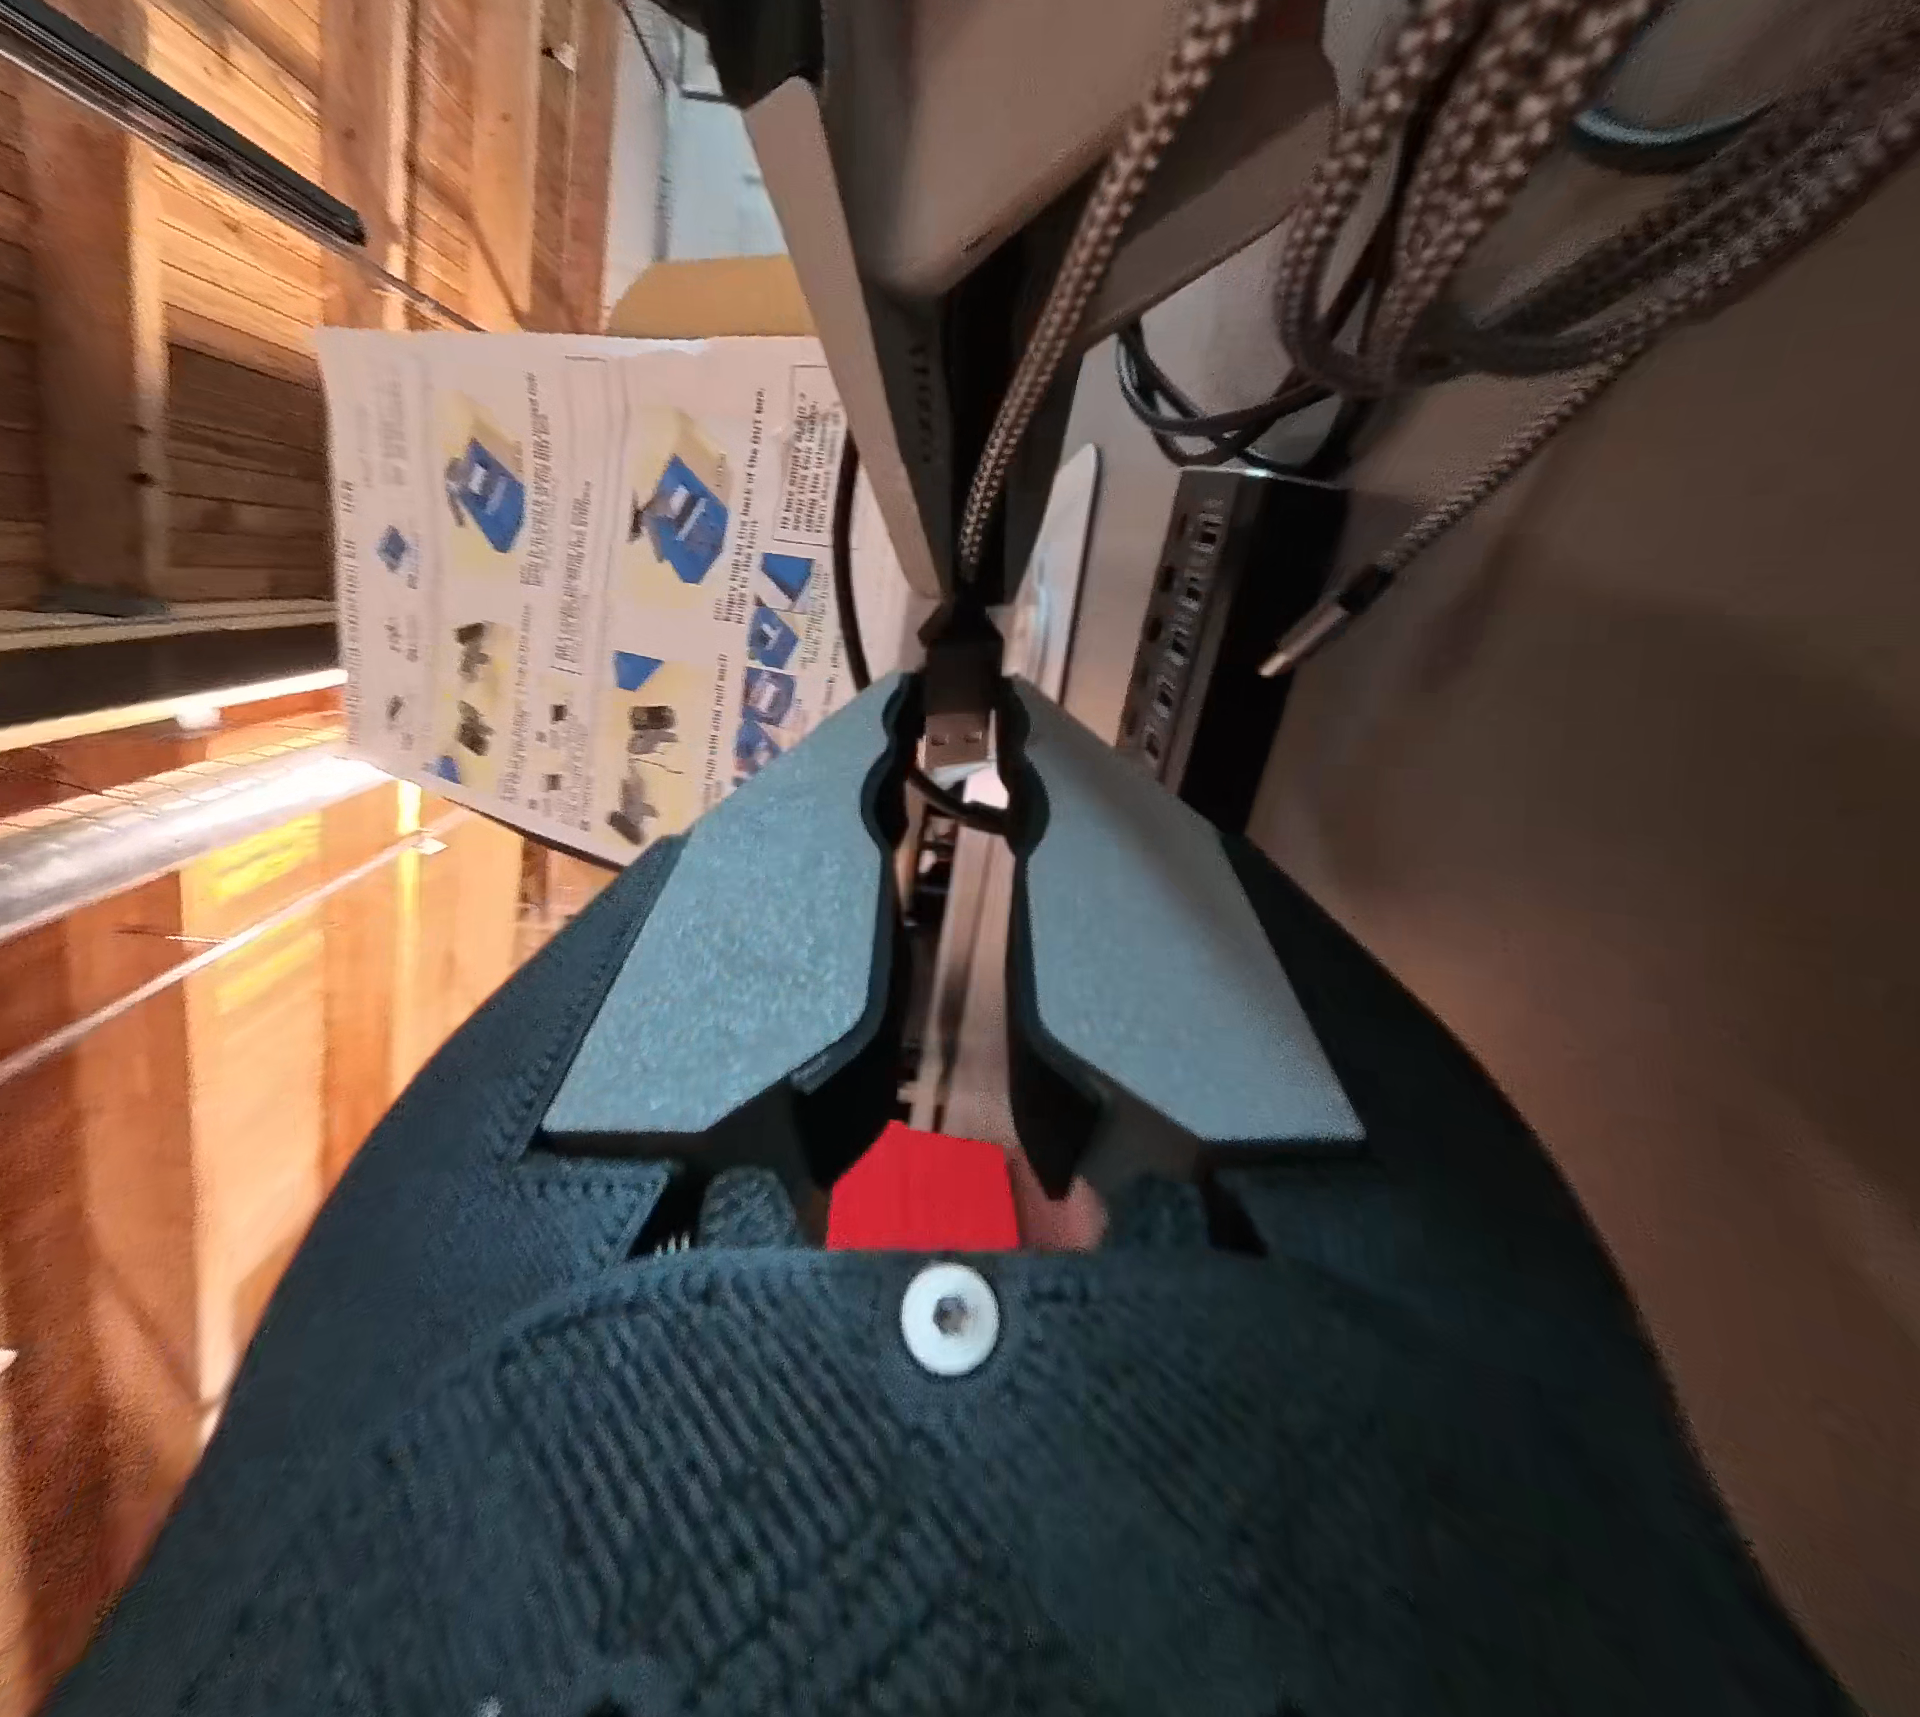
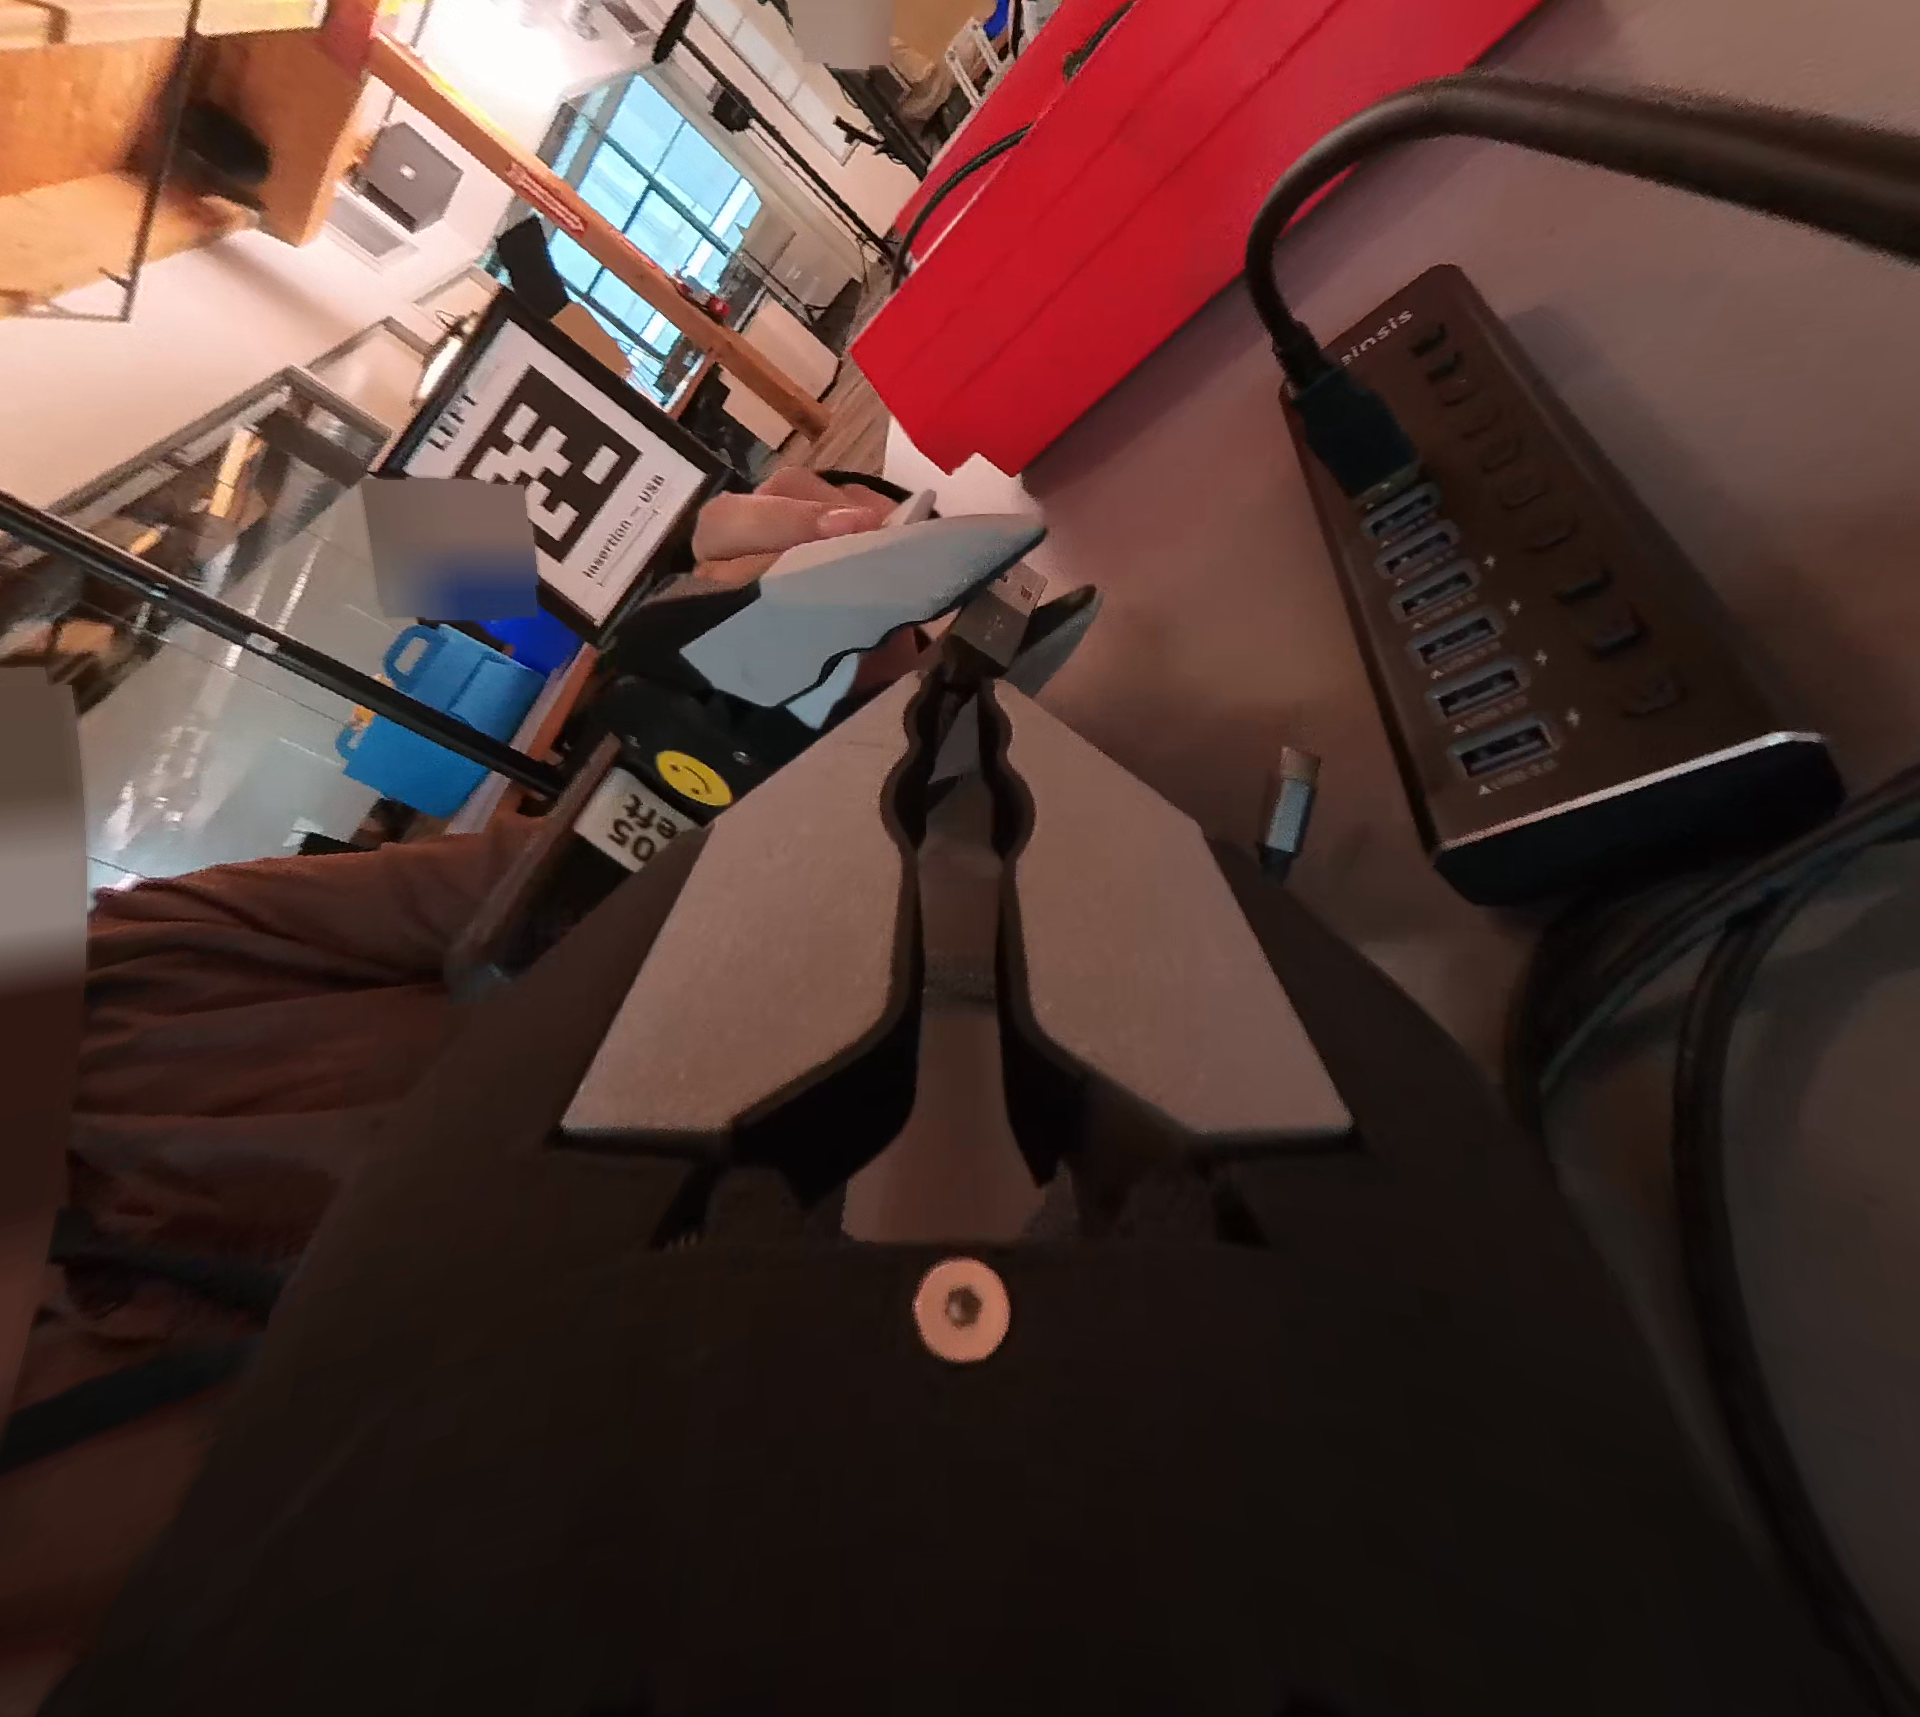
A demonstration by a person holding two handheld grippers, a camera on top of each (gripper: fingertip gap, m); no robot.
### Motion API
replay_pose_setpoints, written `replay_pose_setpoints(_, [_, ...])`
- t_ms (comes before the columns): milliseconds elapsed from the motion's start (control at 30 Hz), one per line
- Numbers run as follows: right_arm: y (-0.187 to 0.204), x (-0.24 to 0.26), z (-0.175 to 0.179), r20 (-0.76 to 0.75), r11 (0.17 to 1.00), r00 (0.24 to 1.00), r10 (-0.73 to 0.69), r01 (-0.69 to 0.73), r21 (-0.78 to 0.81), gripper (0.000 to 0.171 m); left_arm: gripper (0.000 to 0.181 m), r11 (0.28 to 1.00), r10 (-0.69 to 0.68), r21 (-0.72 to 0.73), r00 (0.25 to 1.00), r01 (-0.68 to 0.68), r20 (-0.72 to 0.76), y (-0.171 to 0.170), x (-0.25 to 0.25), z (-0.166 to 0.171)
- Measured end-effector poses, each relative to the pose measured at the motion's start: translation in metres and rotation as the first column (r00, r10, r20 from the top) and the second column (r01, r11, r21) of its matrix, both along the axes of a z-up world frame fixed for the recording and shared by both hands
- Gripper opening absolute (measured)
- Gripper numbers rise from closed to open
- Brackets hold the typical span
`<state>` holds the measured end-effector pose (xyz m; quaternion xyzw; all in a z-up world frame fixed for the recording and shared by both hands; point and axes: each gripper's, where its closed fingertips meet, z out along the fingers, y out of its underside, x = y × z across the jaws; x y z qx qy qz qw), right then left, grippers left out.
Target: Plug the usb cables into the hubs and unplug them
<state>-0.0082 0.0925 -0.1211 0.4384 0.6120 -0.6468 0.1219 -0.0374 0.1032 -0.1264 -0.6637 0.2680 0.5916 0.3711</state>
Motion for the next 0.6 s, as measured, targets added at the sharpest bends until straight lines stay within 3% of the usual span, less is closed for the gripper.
replay_pose_setpoints(100, [0.0, -0.001, 0.0, -0.033, 0.999, 0.999, -0.007, 0.008, 0.037, 0.004, 0.012, 1.0, -0.027, 0.0, 0.994, 0.027, 0.103, -0.001, 0.0, -0.005])
replay_pose_setpoints(333, [0.014, -0.002, 0.027, -0.155, 0.997, 0.985, -0.072, 0.066, -0.048, 0.0, 0.012, 0.996, -0.087, 0.045, 0.956, 0.077, 0.279, -0.002, 0.002, -0.007])
replay_pose_setpoints(600, [0.006, 0.0, 0.021, -0.243, 0.99, 0.969, -0.052, 0.082, 0.117, 0.0, 0.013, 0.994, -0.105, 0.068, 0.926, 0.086, 0.363, -0.003, 0.003, -0.007])
